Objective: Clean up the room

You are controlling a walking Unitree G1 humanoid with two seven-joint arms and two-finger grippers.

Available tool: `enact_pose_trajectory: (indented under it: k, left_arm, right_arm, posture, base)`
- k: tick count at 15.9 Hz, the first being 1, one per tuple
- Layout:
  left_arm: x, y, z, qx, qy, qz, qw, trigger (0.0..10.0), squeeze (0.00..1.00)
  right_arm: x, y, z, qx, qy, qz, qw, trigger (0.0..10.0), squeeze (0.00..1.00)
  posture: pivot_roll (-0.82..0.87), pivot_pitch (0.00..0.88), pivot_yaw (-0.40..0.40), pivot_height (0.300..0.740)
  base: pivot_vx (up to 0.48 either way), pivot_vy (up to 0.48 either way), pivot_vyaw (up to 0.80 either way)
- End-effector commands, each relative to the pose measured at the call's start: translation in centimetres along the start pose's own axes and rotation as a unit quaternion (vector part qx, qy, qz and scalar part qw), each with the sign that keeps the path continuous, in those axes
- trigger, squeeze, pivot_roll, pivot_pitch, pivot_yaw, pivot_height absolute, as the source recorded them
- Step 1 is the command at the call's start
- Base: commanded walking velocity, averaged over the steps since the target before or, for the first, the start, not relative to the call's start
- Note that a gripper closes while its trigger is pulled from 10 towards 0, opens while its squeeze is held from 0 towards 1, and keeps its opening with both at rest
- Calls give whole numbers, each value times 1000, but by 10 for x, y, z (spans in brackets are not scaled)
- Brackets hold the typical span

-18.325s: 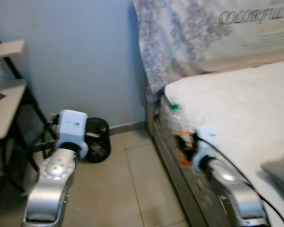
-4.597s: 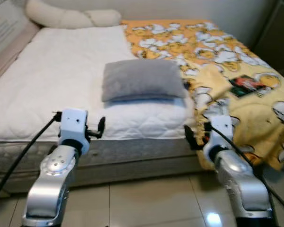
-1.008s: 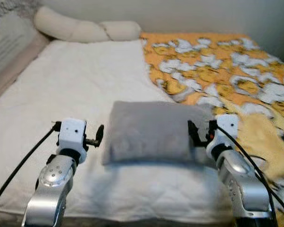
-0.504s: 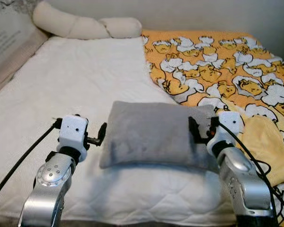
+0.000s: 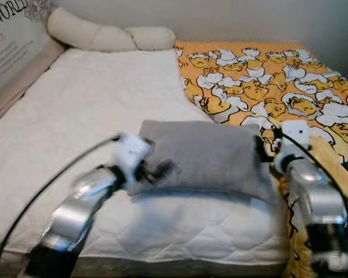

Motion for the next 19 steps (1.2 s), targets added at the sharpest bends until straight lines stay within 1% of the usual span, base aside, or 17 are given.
enact_pose_trajectory:
  k: [1, 3, 4, 5, 6, 7, 8, 9, 10, 12, 13, 14, 15, 16, 17, 18, 19]
  left_arm:
    - [12, -4, 12, 28, -66, -26, 997, 10000, 0]
    - [28, -13, 21, 45, -100, -67, 992, 10000, 0]
    - [36, -18, 19, 57, -85, -84, 991, 10000, 0]
    - [43, -29, 14, 55, -56, -109, 991, 10000, 0]
    - [45, -32, 13, 52, -49, -117, 991, 10000, 0]
    - [47, -53, 4, 60, -12, -159, 985, 10000, 0]
    - [44, -65, -3, 62, 13, -182, 981, 10000, 0]
    - [39, -74, -12, 57, 41, -195, 978, 10000, 0]
    - [31, -80, -23, 52, 73, -204, 975, 10000, 0]
    - [20, -82, -38, 50, 110, -203, 972, 10000, 0]
    - [11, -80, -51, 49, 143, -197, 969, 10000, 0]
    - [8, -79, -55, 48, 154, -194, 968, 10000, 0]
    - [-17, -70, -85, 44, 226, -179, 957, 10000, 0]
    - [-34, -64, -102, 46, 261, -173, 949, 10000, 0]
    - [-42, -61, -109, 48, 277, -170, 945, 10000, 0]
    - [-56, -56, -121, 53, 300, -167, 938, 10000, 0]
    - [-61, -53, -125, 55, 307, -165, 936, 10000, 0]
  right_arm:
    - [5, -2, 8, -16, -25, -7, 1000, 10000, 0]
    - [7, -9, 20, -40, -58, -27, 997, 10000, 0]
    - [8, -12, 20, -36, -55, -35, 997, 10000, 0]
    - [9, -20, 15, -41, -38, -54, 997, 10000, 0]
    - [10, -22, 13, -43, -32, -61, 997, 10000, 0]
    - [9, -40, -13, -46, 31, -93, 994, 10000, 0]
    - [6, -46, -28, -40, 57, -100, 993, 10000, 0]
    - [3, -49, -43, -23, 83, -101, 991, 10000, 0]
    - [-3, -45, -62, 1, 128, -89, 988, 10000, 0]
    - [-13, -37, -82, 9, 190, -71, 979, 10000, 0]
    - [-22, -33, -92, 5, 236, -65, 970, 10000, 0]
    - [-25, -32, -95, 7, 252, -64, 966, 10000, 0]
    - [-53, -24, -109, 26, 358, -67, 931, 10000, 0]
    - [-69, -22, -112, 25, 410, -72, 909, 10000, 0]
    - [-77, -22, -114, 26, 432, -74, 898, 10000, 0]
    - [-94, -18, -116, 27, 481, -74, 873, 10000, 0]
    - [-101, -17, -117, 26, 500, -73, 863, 10000, 0]
  posture:
    - [-95, 0, -18, 740]
    - [-101, 0, -22, 740]
    - [-103, 0, -20, 740]
    - [-106, 0, -17, 740]
    - [-106, 0, -17, 740]
    - [-104, 0, -5, 740]
    - [-99, 0, -2, 740]
    - [-97, 0, 6, 740]
    - [-96, 0, 8, 740]
    - [-89, 0, 7, 740]
    - [-86, 0, 8, 740]
    - [-86, 0, 8, 740]
    - [-79, 0, 6, 740]
    - [-75, 0, 6, 740]
    - [-73, 0, 5, 740]
    - [-72, 0, 5, 740]
    - [-71, 0, 4, 740]
  base:
    - [0, 0, 0]
    - [0, 0, 0]
    - [0, 0, 0]
    - [0, 0, 0]
    - [0, 0, 0]
    - [0, 0, 0]
    - [0, 0, 0]
    - [0, 0, 0]
    - [0, 0, 0]
    - [0, 0, 0]
    - [0, 0, 0]
    - [0, 0, 0]
    - [0, 0, 0]
    - [0, 0, 0]
    - [0, 0, 0]
    - [0, 0, 0]
    - [0, 0, 0]
Point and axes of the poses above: a point about 5 cm out from each wrist's last joint towards the gripper, its own x axis pointing out of the wrist towards the gripper, its own y axis along the axis of the wrist's last joint, z = x × y, the point moved 2 cm from there along x, pointing out of the wrist towards the gripper, and after that the axes turned 3 degrees about -x, right-handed, at the moved point
